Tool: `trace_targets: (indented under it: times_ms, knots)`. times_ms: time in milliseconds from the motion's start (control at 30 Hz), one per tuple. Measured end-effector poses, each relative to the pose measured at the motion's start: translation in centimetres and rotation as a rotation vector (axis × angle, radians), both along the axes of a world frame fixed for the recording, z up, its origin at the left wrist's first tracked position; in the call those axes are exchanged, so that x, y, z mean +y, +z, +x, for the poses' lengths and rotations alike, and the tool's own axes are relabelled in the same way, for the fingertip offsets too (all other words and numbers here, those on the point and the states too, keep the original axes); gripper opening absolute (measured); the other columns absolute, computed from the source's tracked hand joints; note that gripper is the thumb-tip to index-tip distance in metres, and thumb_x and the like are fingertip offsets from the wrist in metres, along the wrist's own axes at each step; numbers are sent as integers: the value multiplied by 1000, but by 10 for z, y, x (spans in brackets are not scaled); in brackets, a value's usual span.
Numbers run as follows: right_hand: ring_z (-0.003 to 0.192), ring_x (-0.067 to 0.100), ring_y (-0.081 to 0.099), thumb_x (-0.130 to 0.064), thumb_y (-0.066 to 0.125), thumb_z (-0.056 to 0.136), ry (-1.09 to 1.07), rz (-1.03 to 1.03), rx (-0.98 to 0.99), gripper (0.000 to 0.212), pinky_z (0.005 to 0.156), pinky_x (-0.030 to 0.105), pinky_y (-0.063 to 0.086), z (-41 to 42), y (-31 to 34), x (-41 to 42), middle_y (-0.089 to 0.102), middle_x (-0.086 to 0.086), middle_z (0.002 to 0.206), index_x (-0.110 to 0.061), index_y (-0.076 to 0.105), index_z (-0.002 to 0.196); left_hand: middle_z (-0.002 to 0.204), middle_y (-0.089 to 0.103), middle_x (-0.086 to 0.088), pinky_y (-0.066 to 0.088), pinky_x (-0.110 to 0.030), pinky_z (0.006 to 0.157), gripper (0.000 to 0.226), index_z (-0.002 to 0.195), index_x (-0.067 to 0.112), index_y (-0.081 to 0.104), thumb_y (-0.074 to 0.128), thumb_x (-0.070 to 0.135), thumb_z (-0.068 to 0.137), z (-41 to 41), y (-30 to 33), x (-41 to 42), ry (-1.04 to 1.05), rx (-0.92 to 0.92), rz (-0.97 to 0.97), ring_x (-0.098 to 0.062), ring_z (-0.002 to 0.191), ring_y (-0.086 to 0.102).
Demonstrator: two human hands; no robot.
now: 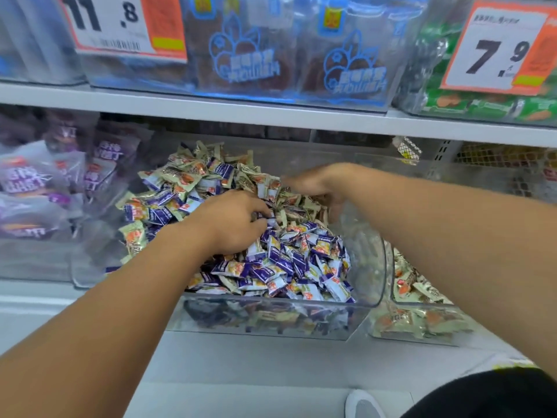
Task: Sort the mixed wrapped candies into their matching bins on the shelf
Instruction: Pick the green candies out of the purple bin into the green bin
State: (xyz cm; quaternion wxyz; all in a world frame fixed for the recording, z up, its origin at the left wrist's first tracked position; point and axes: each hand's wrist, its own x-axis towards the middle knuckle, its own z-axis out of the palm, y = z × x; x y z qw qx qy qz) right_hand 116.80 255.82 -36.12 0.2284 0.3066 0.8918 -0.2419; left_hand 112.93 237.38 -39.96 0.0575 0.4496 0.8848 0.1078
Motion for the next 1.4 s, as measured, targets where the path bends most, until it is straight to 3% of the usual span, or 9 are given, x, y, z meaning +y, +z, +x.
trace_targets:
  times_ms: [67, 133, 267, 400, 733, 867, 1067, 1167, 1400]
  knots:
    - [131, 54, 41, -87, 35, 79, -104, -72, -25, 97, 77, 62, 57, -7, 1, 0, 1, 9, 166, -36, 12, 157, 143, 49, 2, 42, -40, 104, 36, 130, 32, 59, 46, 41, 98, -1, 0, -1, -9, -6, 14, -22, 126, 48]
    - [120, 54, 50, -88, 42, 76, -118, -68, -24, 101, 69, 58, 59, -10, 5, -4, 7, 13, 165, -34, 14, 157, 140, 50, 4, 43, -40, 102, 35, 129, 31, 60, 47, 42, 98, -2, 0, -4, -20, -24, 39, -21, 124, 49]
    - [135, 56, 34, -86, 40, 79, -138, -138, 8, 97, 58, 61, 56, -9, 1, 4, 11, 13, 165, -30, 24, 156, 136, 53, 9, 43, -41, 103, 32, 123, 30, 63, 49, 43, 98, -4, -3, -8, -48, -37, 105, -18, 123, 50]
    - [148, 49, 5, -85, 37, 80, -167, -320, 21, 94, 65, 75, 49, -13, -12, 12, -3, 1, 167, -34, 20, 156, 137, 53, 9, 43, -41, 103, 30, 121, 32, 63, 49, 44, 97, -7, -5, -9, -49, -25, 117, -18, 123, 51]
    - [149, 46, 4, -94, 47, 63, -224, -444, -22, 115, 76, 77, 43, -12, -12, 13, -9, 2, 166, -39, 12, 157, 126, 57, 5, 44, -41, 99, 30, 120, 28, 62, 50, 44, 97, 1, -6, -15, -40, 29, 173, -18, 115, 53]
    - [137, 46, 40, -91, 66, 49, -235, -554, 11, 121, 79, 78, 44, -14, -12, 15, 34, 14, 158, -31, 36, 150, 138, 53, 3, 44, -38, 101, 53, 135, 24, 47, 54, 55, 93, 4, -5, -16, 6, -26, 210, -19, 123, 52]
    - [112, 37, 64, -81, 59, 73, -211, -745, 118, 85, 91, 63, 48, -7, -3, 20, 65, 14, 126, -15, 61, 127, 115, 57, 4, 42, -30, 82, 87, 147, 24, 27, 70, 59, 79, 6, -2, -14, 65, -88, 412, -17, 100, 56]
    - [100, 30, 66, -84, 42, 80, -96, -699, 115, 77, 90, 52, 52, 5, 8, 5, 71, 9, 106, -17, 67, 109, 105, 56, 9, 37, -23, 79, 68, 135, 26, 51, 77, 49, 77, 6, 0, -13, 53, -51, 444, -11, 96, 54]
    - [109, 28, 62, -67, 46, 92, 37, -444, 356, 65, 71, 50, 61, 47, 22, -25, 58, 5, 128, -18, 54, 134, 84, 57, 10, 42, -25, 67, 33, 116, 24, 64, 74, 33, 86, 10, 5, -18, 52, -23, 522, -13, 80, 57]
